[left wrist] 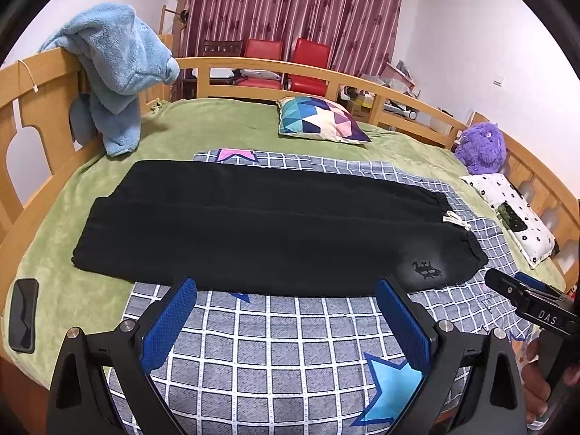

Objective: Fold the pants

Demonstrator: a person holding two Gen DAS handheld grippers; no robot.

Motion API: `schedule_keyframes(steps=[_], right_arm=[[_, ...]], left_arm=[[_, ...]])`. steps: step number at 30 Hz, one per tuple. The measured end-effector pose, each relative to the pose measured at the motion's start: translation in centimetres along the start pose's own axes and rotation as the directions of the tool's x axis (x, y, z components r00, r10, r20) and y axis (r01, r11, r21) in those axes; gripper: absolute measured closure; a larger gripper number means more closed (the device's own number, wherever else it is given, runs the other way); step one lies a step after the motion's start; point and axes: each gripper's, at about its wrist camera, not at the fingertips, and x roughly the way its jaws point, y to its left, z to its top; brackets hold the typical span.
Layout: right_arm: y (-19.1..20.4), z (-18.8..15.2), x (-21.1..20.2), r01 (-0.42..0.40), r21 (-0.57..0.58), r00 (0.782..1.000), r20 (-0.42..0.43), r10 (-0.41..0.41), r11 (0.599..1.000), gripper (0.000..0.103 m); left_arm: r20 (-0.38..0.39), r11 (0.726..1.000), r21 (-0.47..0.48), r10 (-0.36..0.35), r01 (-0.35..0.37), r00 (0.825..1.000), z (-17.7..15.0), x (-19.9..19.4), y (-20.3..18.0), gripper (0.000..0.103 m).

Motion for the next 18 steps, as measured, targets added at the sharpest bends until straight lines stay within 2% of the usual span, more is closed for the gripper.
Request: schedule_keyframes(steps=[6,11,13,16,18], right_arm=[[-0.3,0.5,1.1,-0.02,0.021,1.0,-0.018,0.02,1.0,0.002],[-0.4,1.0,2.0,-0.061,0.071,0.998,-0.017,0.062,0.996,0.002],[-1.0,1.8,1.7,-0.102,0.074,0.994,0.039,0.099,0.992,0.002],[-3.3,4.3,1.0,-0.076,0.094,0.991,0.12,0.064,0.993,0.002],[-5.6,5.7,0.7,-0.111,0.114,0.978,0.187,0.089,0.987,0.002]], left_arm=[[0.056,0.999,0.027,-0.021,0.02,0.998,0.1,0.5,-1.0,0.003],[0.048,0.998,0.034,-0.051,0.05,0.998,2.2,1.2,-0.4,0.003],[0.045,0.999,0.042,-0.031,0.029,0.998,3.6,1.6,0.2,0.003],[0.056,0.999,0.033,0.0,-0.002,0.998,5.5,2.2,2.3,0.003],[0.048,0.996,0.06,0.069,-0.072,0.996,6.0,3.3,4.1,0.003]])
